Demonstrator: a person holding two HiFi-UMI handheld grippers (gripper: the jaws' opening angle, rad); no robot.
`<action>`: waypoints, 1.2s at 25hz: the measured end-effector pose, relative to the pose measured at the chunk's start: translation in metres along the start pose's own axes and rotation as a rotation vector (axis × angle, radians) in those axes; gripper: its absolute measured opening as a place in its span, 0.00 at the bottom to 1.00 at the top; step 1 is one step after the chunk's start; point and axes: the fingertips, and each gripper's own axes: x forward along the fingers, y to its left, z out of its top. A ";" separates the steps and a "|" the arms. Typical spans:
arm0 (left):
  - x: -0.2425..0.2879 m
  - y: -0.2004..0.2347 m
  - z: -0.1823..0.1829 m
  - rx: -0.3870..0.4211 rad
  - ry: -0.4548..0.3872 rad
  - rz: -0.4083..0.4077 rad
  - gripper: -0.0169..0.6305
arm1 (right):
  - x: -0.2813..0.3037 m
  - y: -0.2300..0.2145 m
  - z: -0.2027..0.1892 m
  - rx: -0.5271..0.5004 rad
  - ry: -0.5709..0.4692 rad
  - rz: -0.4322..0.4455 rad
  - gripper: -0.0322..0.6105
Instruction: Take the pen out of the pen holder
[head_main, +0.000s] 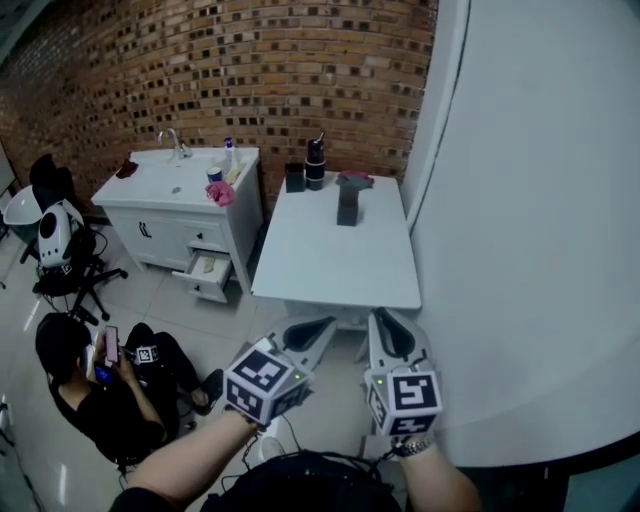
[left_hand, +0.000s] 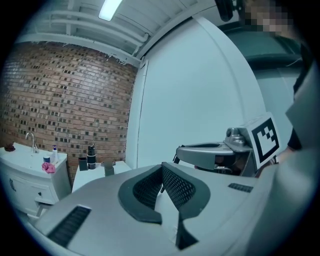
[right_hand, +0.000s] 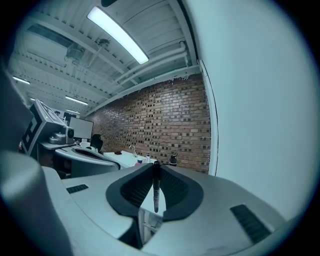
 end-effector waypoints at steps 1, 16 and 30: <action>0.000 -0.005 -0.001 0.001 0.002 0.006 0.03 | -0.005 0.000 -0.003 0.002 -0.001 0.012 0.14; -0.023 -0.047 -0.028 -0.004 0.025 0.047 0.03 | -0.045 0.015 -0.029 0.026 -0.002 0.089 0.14; -0.079 -0.025 -0.036 0.016 0.018 -0.096 0.03 | -0.053 0.087 -0.029 0.042 0.018 0.008 0.14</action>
